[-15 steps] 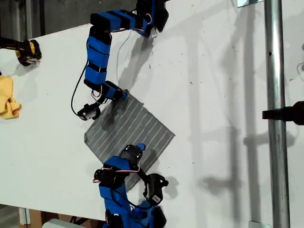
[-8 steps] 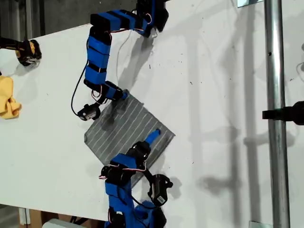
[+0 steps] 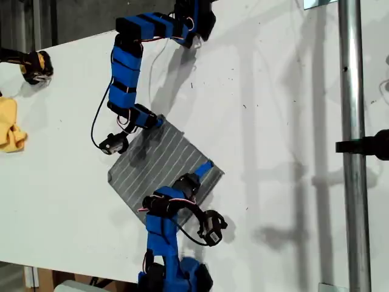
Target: Grasp corners of a towel and fold twice.
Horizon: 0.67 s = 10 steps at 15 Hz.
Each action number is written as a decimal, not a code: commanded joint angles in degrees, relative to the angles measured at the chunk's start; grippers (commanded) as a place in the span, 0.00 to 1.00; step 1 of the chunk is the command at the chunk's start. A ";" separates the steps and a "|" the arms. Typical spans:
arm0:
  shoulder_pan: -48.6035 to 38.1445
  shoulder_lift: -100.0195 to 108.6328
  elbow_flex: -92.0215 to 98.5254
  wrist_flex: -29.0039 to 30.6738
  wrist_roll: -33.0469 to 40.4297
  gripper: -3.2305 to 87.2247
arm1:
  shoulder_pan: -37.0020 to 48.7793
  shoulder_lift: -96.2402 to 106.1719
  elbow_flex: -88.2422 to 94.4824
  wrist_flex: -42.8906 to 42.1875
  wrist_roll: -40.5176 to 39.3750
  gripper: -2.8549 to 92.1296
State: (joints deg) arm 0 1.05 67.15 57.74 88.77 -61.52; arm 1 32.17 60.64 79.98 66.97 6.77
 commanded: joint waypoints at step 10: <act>-0.53 -7.65 0.70 -4.48 -21.71 0.46 | 0.00 -0.09 -1.23 0.09 -1.05 0.03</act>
State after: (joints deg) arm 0 1.05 58.45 58.89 84.29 -80.16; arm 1 32.17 60.64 79.98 66.97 6.77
